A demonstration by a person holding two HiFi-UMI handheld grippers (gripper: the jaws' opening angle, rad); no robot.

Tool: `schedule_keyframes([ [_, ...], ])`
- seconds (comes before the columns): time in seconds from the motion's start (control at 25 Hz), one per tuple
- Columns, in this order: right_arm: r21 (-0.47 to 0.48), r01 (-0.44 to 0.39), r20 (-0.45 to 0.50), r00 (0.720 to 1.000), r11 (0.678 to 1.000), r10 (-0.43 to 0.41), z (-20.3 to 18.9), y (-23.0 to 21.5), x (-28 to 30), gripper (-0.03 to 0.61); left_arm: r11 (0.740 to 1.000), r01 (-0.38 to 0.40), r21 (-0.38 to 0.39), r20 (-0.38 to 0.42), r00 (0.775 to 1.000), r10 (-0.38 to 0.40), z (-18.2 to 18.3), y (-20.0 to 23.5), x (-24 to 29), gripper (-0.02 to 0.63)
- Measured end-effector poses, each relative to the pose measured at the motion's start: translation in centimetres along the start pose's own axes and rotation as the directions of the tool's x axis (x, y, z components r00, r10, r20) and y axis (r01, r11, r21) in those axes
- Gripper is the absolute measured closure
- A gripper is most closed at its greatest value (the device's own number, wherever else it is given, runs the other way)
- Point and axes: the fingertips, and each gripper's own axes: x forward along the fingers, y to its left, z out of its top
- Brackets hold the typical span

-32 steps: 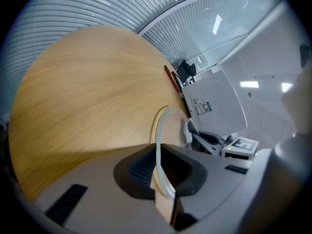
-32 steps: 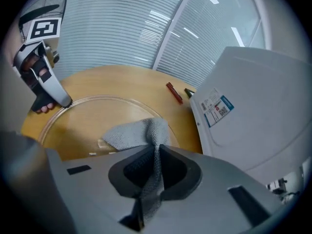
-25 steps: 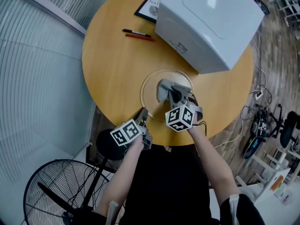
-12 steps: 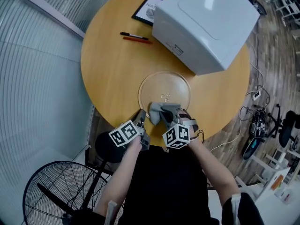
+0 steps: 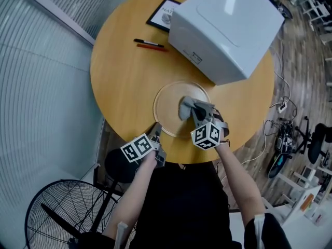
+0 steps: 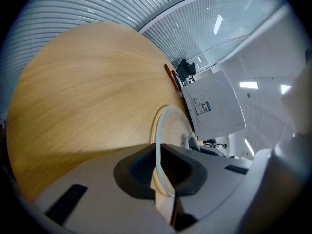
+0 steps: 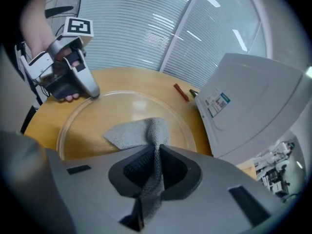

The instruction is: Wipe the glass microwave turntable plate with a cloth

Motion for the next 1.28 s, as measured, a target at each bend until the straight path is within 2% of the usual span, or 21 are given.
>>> schedule_keyframes([
  [0.24,0.05,0.063,-0.068,0.996,0.997,-0.06,-1.6,-2.9,0.2,0.549,1.0,-0.002,-0.001,-0.001,1.0,0.002,-0.1,0.0,0.0,0.589],
  [0.4,0.051,0.067,-0.097,0.993,0.996,-0.062,-2.1,-1.3,-0.6,0.551,1.0,-0.004,-0.002,0.004,1.0,0.004,0.0,0.3,0.1,0.589],
  [0.52,0.046,0.04,-0.094,0.995,0.998,-0.035,-2.2,1.1,-1.6,0.551,1.0,-0.011,0.001,0.012,1.0,0.011,0.0,0.3,0.2,0.589],
  [0.72,0.021,-0.04,-0.052,0.998,0.999,0.041,-1.4,5.8,-3.1,0.552,1.0,-0.015,0.011,0.019,1.0,0.015,0.1,0.3,0.3,0.588],
  [0.84,0.013,-0.072,-0.036,0.997,0.997,0.072,-1.2,7.0,-3.6,0.548,1.0,-0.015,0.017,0.023,1.0,0.015,0.0,0.1,0.2,0.588],
  [1.08,0.043,-0.074,0.026,0.997,0.996,0.073,-0.2,5.9,-5.2,0.545,1.0,-0.004,-0.011,0.012,1.0,0.004,-0.2,0.4,0.0,0.58],
  [1.28,0.083,-0.051,0.117,0.992,0.995,0.042,0.4,4.0,-8.5,0.545,0.999,-0.044,0.014,0.073,0.996,0.043,-0.9,-0.2,-1.8,0.566],
])
